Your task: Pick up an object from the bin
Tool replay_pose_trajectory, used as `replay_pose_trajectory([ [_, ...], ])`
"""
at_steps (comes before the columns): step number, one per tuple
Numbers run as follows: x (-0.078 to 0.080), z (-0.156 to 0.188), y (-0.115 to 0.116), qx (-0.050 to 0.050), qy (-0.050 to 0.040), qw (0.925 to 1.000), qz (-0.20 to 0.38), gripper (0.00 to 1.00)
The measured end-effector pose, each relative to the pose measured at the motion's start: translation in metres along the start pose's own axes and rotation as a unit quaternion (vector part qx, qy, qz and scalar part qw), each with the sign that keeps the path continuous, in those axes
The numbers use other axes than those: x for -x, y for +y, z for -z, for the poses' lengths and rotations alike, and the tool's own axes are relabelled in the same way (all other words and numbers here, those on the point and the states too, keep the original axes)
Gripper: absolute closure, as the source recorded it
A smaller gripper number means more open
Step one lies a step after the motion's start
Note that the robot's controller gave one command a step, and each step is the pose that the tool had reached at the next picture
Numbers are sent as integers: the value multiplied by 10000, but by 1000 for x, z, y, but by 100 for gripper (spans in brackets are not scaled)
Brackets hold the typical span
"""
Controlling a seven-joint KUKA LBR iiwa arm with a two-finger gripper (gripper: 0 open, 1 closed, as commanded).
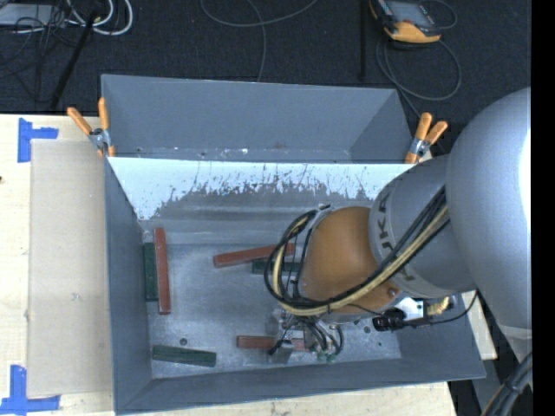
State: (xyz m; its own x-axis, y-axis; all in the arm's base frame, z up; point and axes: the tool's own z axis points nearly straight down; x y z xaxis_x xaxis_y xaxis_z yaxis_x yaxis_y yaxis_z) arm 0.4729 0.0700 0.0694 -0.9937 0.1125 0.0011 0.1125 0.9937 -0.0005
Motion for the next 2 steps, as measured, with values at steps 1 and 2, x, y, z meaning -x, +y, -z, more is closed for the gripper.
replay_pose_trajectory([
  [1, 8, 123, 9, 12, -40, 10000, 11, 100],
  [2, 16, 240, 26, 15, -51, 9995, 323, 100],
])
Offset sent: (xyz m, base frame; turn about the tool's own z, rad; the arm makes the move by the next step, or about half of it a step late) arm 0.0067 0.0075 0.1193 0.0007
